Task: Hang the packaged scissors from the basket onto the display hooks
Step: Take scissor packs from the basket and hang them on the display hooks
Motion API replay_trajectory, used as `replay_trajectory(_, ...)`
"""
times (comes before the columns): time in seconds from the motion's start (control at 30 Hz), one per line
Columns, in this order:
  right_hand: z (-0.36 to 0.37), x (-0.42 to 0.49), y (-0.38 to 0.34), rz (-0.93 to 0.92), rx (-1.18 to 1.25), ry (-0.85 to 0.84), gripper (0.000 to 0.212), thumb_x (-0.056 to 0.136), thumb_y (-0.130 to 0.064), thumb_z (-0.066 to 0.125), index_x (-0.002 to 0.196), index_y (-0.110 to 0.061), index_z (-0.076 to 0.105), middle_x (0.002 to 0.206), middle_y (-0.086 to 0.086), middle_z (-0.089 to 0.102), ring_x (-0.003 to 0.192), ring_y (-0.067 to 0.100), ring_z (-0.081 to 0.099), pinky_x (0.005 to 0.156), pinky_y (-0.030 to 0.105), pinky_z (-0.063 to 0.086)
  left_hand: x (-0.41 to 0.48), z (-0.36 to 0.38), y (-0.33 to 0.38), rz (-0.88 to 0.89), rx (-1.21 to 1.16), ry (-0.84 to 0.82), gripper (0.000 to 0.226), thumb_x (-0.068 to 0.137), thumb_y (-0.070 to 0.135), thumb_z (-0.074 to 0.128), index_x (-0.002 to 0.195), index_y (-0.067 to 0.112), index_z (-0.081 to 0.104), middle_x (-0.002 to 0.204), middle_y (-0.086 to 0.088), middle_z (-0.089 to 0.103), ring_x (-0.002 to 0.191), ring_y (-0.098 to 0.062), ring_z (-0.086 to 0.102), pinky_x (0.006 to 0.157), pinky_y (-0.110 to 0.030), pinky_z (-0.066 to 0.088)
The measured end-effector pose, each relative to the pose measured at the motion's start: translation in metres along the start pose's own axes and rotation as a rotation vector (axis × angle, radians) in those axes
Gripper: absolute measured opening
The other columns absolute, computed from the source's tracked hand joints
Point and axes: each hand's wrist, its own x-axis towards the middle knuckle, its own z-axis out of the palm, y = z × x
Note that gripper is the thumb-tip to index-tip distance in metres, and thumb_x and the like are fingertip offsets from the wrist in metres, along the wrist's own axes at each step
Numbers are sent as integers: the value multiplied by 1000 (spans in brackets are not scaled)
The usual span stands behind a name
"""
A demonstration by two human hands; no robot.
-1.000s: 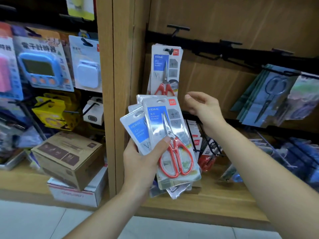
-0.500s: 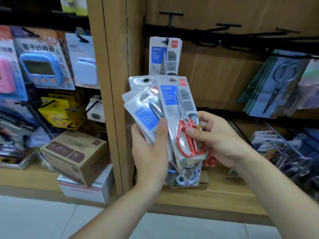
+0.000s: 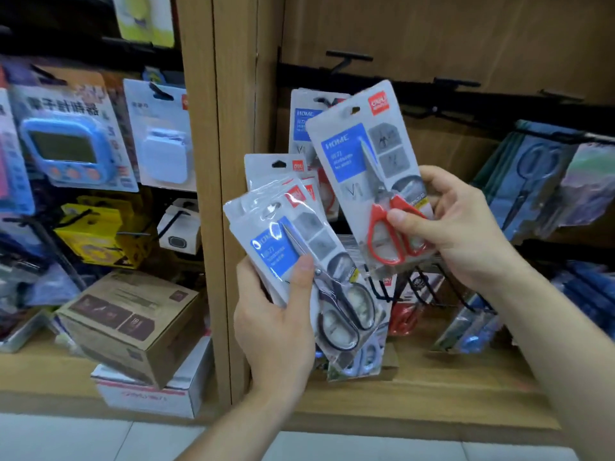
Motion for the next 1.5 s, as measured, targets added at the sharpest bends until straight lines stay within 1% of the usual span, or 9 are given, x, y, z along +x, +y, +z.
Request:
replay_trajectory(0.3,12,15,15,-73,-9,4,43,86,-9,77,128,-15,66,97,0,80,86,16,77,72,30,61,-2,-6,8,23,-49,-30,20,86,46,72,101,38,62,96,23,73,90,0,69,76,-17,50)
replay_trajectory(0.43,17,25,36,-45,-97,124,28,85,-24,85,111,-22,76,92,-5,80,90,23,77,84,50,63,2,-8,8,22,-42,-46,13,93,40,74,102,42,65,102,14,75,97,-10,71,86,-40,56)
replay_trajectory(0.6,31,61,53,-49,-220,330,12,82,-36,84,84,-31,73,80,-9,76,80,13,73,81,43,61,6,0,16,55,-22,-52,13,94,35,75,102,35,65,102,15,75,97,-7,71,86,-34,56)
replay_trajectory(0.83,46,98,60,150,-375,234,36,89,-43,77,115,-19,68,111,-1,72,111,23,67,98,39,53,26,-2,25,107,24,-22,15,94,38,75,104,36,64,106,13,74,100,-7,71,91,-38,58)
replay_trajectory(0.93,44,72,59,95,-406,257,55,88,-52,76,131,-20,60,128,2,61,121,22,58,105,43,49,33,3,25,77,5,-43,17,94,38,74,106,30,65,104,13,75,98,-6,72,89,-36,59)
replay_trajectory(1.03,46,39,41,24,-48,152,37,93,-50,71,118,-23,66,120,-1,68,110,13,65,95,37,54,38,13,27,53,-18,-57,19,94,40,73,106,28,64,101,15,75,96,-3,72,84,-32,59)
replay_trajectory(1.17,38,16,24,-7,-65,-183,69,69,-47,92,128,-26,65,117,-3,72,107,13,70,91,29,57,34,30,37,0,-97,13,21,93,39,74,107,27,64,103,12,76,94,-2,72,85,-30,59)
replay_trajectory(1.33,27,0,16,-48,27,-178,46,77,-20,90,119,-19,71,109,5,77,103,26,73,91,36,60,17,33,44,-71,-181,-5,41,87,47,78,120,27,65,112,13,76,102,-6,73,93,-39,59)
replay_trajectory(1.5,28,-4,12,66,282,-110,30,87,-13,79,113,-6,67,93,11,80,80,21,77,66,30,60,6,23,50,-68,-296,-87,42,92,30,72,132,22,62,117,9,77,104,-9,74,85,-28,62)
